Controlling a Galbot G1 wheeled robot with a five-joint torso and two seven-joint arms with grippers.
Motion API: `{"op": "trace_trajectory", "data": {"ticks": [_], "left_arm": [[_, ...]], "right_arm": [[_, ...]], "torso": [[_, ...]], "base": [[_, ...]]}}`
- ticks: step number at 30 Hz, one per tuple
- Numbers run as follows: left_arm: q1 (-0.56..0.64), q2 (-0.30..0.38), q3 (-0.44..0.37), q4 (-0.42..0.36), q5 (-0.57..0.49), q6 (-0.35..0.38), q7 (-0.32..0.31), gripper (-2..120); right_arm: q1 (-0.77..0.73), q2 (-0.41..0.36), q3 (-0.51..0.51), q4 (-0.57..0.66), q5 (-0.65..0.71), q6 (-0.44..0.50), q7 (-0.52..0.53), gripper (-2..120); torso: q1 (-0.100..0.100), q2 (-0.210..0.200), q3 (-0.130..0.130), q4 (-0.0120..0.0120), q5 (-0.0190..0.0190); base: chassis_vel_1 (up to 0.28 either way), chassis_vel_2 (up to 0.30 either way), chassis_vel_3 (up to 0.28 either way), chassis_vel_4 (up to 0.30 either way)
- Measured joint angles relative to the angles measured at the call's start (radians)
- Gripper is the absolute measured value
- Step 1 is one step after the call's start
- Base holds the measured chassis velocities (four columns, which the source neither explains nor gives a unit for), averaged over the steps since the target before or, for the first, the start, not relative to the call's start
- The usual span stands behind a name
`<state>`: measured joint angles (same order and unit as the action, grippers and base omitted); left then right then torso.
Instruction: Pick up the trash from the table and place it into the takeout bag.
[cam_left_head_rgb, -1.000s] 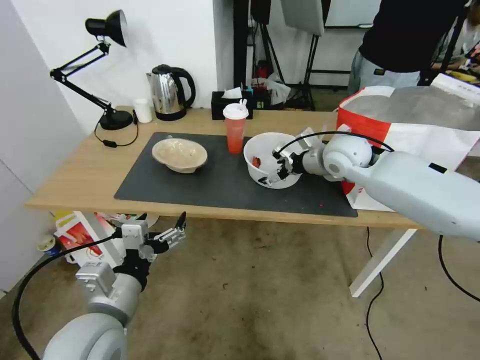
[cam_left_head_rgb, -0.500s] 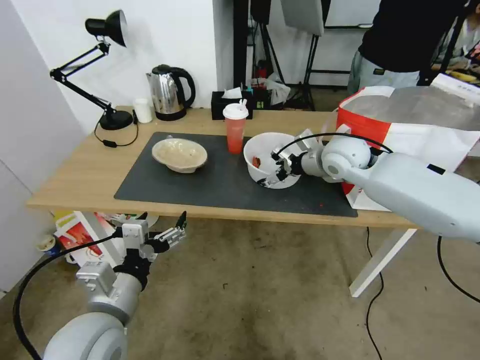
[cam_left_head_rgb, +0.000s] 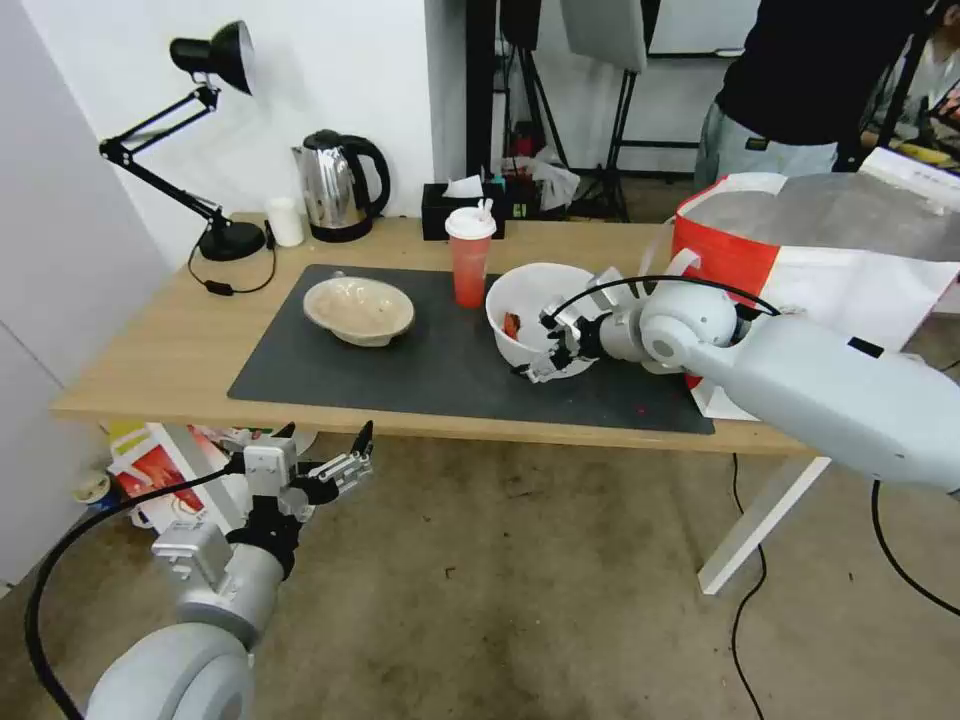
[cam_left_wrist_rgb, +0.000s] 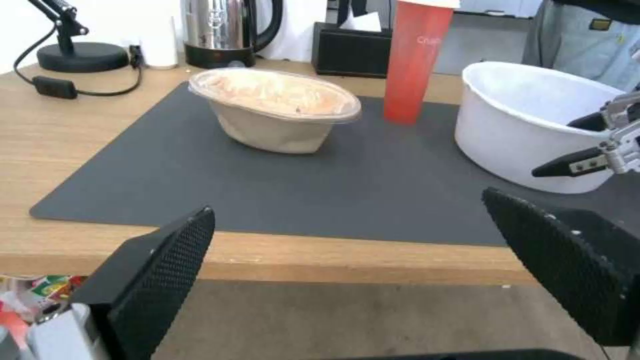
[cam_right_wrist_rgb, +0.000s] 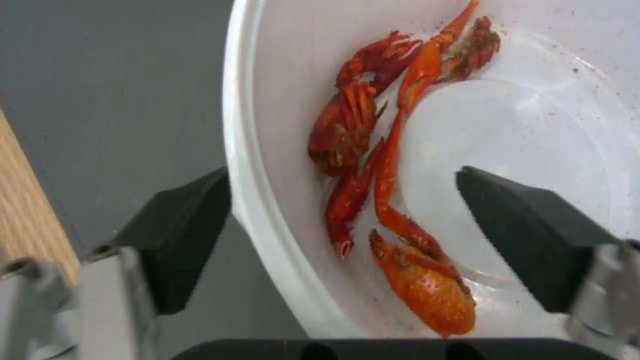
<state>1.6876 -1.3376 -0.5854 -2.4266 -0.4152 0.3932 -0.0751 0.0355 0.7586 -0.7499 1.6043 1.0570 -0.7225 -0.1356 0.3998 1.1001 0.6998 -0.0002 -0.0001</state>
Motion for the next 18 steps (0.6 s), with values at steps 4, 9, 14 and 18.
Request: {"op": "trace_trajectory", "data": {"ticks": [4,9,14,18], "left_arm": [[-0.001,-0.003,0.001,0.000,0.000,0.000,0.000,100],[-0.002,-0.004,0.002,0.002,0.001,0.000,-0.001,100],[-0.003,-0.005,0.003,0.003,0.003,0.000,-0.001,100],[-0.004,-0.006,0.004,0.005,0.006,0.000,-0.001,100]], "right_arm": [[-0.001,0.002,0.000,0.000,0.001,0.000,0.000,65],[0.000,0.003,0.000,-0.001,0.001,0.000,0.001,43],[0.001,0.005,0.000,-0.001,0.002,0.000,0.001,28],[0.004,0.008,-0.001,-0.003,0.002,0.000,0.002,14]], "torso": [[0.000,0.000,0.000,0.0003,0.0001],[0.000,0.000,0.000,0.0002,0.0001],[0.000,0.000,0.000,0.0004,0.0003],[0.000,0.000,0.000,0.0005,0.0003]], "base": [[0.000,0.000,0.000,0.000],[0.000,0.000,0.000,0.000],[0.000,0.000,0.000,0.000],[0.000,0.000,0.000,0.000]]}}
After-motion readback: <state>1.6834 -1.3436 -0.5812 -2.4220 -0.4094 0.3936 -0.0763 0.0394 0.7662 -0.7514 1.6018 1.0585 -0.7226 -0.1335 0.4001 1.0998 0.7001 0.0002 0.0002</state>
